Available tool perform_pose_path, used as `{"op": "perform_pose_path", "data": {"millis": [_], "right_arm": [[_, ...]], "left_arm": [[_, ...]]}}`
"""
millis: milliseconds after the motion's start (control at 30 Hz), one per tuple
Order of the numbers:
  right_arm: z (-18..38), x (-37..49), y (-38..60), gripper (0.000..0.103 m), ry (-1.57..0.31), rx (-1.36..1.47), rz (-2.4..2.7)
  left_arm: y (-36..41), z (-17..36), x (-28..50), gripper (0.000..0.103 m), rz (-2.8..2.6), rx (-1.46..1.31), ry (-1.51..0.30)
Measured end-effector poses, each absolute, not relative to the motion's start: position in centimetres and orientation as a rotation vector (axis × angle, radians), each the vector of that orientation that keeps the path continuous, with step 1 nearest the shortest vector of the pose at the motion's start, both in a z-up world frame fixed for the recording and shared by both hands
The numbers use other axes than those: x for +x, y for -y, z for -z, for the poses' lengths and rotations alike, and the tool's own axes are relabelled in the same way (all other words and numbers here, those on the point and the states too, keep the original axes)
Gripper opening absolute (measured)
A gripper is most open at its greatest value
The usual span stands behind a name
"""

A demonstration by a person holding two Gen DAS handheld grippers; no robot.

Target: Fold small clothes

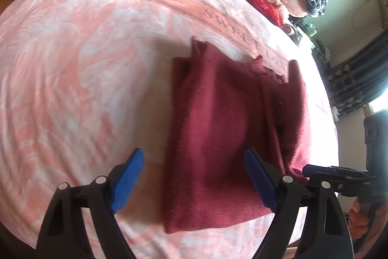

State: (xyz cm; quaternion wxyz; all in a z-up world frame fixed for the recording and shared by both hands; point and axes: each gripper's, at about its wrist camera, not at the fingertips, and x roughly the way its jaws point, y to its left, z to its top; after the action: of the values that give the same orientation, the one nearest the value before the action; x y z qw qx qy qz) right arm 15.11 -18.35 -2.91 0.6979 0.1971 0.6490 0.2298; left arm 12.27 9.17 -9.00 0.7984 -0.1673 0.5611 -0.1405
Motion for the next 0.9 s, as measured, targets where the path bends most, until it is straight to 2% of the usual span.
{"op": "perform_pose_path", "data": {"millis": [167,333,767,800,867,900], "right_arm": [[0.5,14.7,22.0,0.05,-1.37,0.493,-0.476],[0.5,14.3,25.3,0.05,-1.369,0.507,-0.408],[1.0,11.6,33.5,0.05,-1.36,0.501,-0.354],[1.1,11.5,33.9,0.05,-1.361,0.504,-0.347],[1.4,11.3,34.7,0.05,-1.366,0.516,-0.331],[1.6,11.3,35.1,0.05,-1.368,0.525,-0.325]], "left_arm": [[-4.8,9.1,12.5,0.086,0.428,-0.415,-1.251],[0.2,9.5,13.0,0.086,0.512,-0.464,-1.297],[9.6,11.2,15.0,0.085,0.542,-0.326,-1.343],[9.9,11.3,15.0,0.083,0.543,-0.323,-1.336],[10.4,11.2,15.3,0.062,0.541,-0.313,-1.316],[10.5,11.1,15.4,0.041,0.537,-0.304,-1.305]]}}
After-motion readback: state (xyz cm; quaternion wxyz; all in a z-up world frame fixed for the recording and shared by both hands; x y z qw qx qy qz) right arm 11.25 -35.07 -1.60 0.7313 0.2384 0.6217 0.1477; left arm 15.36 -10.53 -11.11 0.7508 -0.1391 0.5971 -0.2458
